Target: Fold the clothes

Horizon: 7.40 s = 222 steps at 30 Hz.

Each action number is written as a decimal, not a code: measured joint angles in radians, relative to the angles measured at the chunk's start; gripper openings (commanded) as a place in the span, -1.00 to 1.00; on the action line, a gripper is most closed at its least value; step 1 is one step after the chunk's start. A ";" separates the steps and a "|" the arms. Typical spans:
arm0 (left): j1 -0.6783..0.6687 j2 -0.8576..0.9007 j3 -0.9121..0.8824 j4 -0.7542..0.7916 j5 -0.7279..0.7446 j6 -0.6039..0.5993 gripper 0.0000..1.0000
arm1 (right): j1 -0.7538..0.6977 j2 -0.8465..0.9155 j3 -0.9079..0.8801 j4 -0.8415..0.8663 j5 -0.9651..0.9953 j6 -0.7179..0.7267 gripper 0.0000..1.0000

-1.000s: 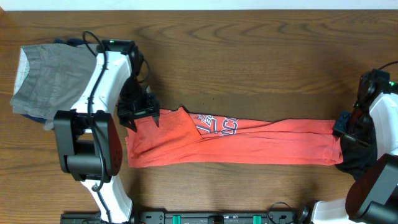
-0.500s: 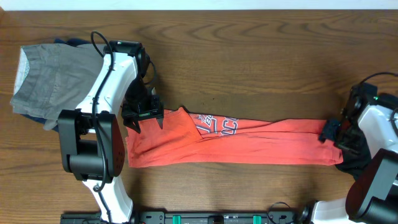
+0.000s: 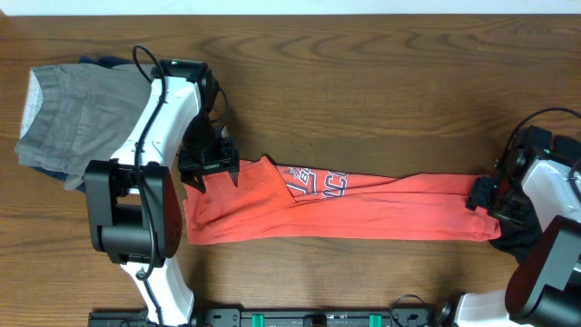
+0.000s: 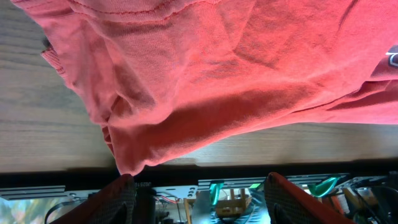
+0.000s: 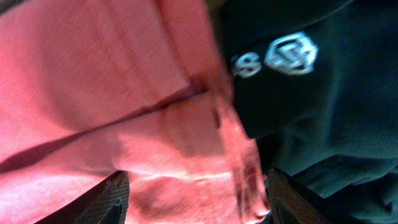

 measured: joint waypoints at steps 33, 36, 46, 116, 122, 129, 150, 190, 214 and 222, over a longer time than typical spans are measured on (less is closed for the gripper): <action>0.000 0.000 0.000 0.010 0.000 0.000 0.36 | -0.063 0.141 0.068 0.035 -0.069 -0.072 0.42; 0.000 0.000 0.000 0.011 0.000 0.000 0.36 | -0.020 0.153 0.091 0.051 -0.060 -0.071 0.46; 0.000 0.000 0.000 0.011 0.000 0.000 0.36 | 0.073 0.182 0.141 0.183 -0.080 -0.013 0.61; 0.034 0.000 0.000 0.029 0.000 -0.004 0.36 | -0.045 0.174 0.399 -0.039 -0.045 -0.220 -0.98; 0.063 0.000 0.000 0.045 0.000 -0.005 0.36 | 0.037 0.130 0.425 -0.122 -0.051 -0.212 -0.98; 0.067 0.000 0.000 0.047 0.000 -0.005 0.37 | 0.241 0.115 0.427 -0.252 -0.057 -0.192 -0.98; 0.067 0.000 0.000 0.052 0.000 -0.005 0.37 | 0.732 0.114 0.427 -0.325 -0.101 -0.012 -0.98; 0.040 0.000 -0.113 0.068 0.033 0.010 0.99 | 0.708 0.114 0.427 -0.392 0.034 0.154 0.42; -0.025 -0.016 -0.458 0.484 0.225 0.070 -0.88 | 0.667 0.114 0.426 -0.391 0.049 0.164 0.42; -0.028 -0.026 -0.333 0.334 0.117 0.061 -0.88 | 0.656 0.114 0.427 -0.388 0.049 0.164 0.42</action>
